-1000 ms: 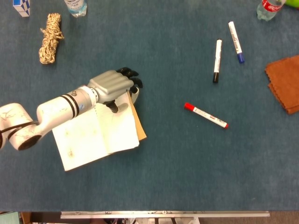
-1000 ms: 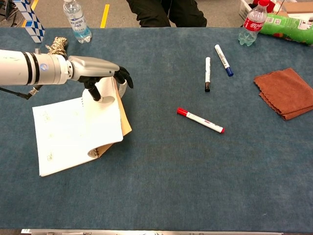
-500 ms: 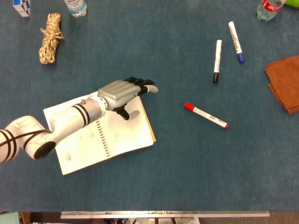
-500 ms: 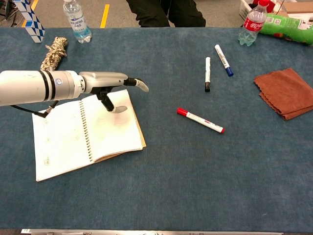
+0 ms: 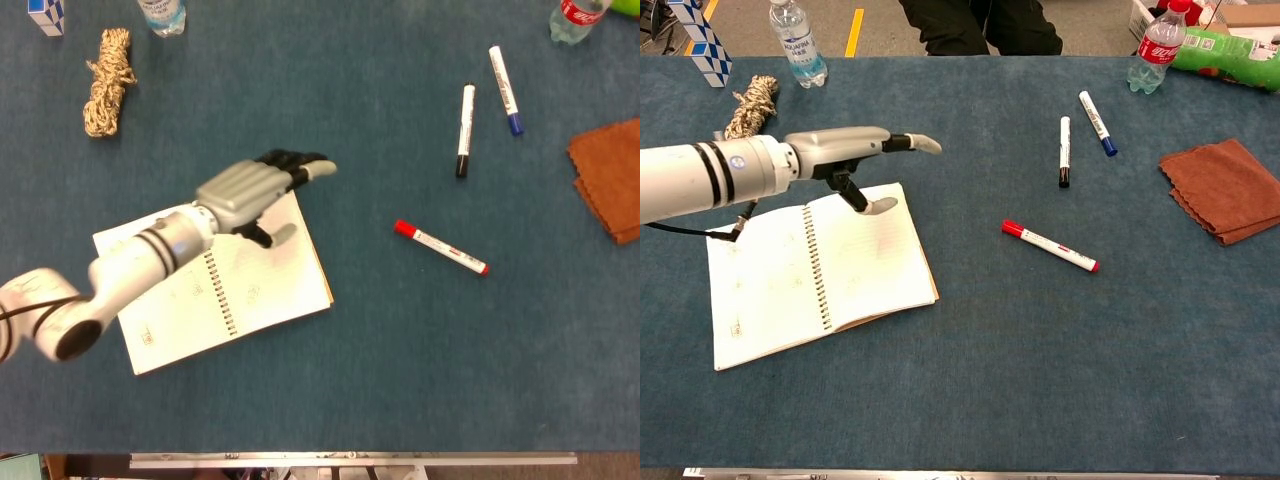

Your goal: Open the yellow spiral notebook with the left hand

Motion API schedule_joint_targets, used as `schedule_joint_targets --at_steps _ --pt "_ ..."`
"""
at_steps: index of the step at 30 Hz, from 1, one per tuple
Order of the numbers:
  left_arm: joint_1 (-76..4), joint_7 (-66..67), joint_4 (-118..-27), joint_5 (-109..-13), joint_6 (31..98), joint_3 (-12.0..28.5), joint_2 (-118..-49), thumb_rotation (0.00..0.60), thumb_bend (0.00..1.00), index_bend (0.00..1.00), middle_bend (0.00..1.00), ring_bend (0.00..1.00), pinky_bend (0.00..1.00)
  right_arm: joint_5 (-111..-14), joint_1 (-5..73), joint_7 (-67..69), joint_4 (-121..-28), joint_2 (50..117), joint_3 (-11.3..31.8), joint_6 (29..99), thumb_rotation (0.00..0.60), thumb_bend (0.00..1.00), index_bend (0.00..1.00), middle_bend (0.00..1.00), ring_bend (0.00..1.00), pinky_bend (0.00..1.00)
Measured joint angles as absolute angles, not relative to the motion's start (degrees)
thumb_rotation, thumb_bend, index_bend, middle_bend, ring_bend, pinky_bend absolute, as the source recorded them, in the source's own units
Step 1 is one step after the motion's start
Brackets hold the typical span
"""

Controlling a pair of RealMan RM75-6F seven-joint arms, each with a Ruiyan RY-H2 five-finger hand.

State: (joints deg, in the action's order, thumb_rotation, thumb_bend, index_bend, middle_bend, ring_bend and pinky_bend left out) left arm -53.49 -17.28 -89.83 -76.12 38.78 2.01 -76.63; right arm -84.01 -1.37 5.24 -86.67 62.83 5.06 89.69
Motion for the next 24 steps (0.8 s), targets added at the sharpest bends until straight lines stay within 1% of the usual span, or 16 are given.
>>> schedule_joint_targets --at_steps 7,11,16,19,24 --pt "-43.4 -6.8 -97.2 -76.2 54.0 -0.8 -69.7 0.6 0.43 0.03 0.0 0.0 0.0 -83.5 0.0 1.9 -90.7 60.5 5.0 86.8 0.6 0.13 0.32 0.33 0.25 0.31" --pt "-36.9 -2.8 -99.7 -76.0 62.8 -2.4 -67.5 0.6 0.43 0.04 0.0 0.0 0.0 -83.8 1.0 0.6 -92.4 59.9 4.9 85.6 0.6 0.2 0.32 0.33 0.25 0.31" --pt "-27.7 0.4 -101.1 -76.0 74.8 -4.1 -66.5 0.6 0.43 0.05 0.01 0.0 0.0 -84.8 2.0 -0.2 -93.6 59.5 4.5 84.1 0.6 0.21 0.32 0.33 0.25 0.31" --pt "-22.0 1.7 -101.4 -75.7 80.5 -5.2 -65.9 0.6 0.43 0.05 0.01 0.0 0.0 -86.0 2.8 -0.4 -94.0 59.2 4.0 83.0 0.6 0.22 0.34 0.33 0.25 0.31" --pt "-14.9 2.0 -101.6 -75.1 86.1 -6.7 -65.2 0.6 0.43 0.05 0.01 0.0 0.0 -87.2 3.9 -0.6 -95.1 58.9 3.5 82.0 0.6 0.22 0.34 0.33 0.25 0.31"
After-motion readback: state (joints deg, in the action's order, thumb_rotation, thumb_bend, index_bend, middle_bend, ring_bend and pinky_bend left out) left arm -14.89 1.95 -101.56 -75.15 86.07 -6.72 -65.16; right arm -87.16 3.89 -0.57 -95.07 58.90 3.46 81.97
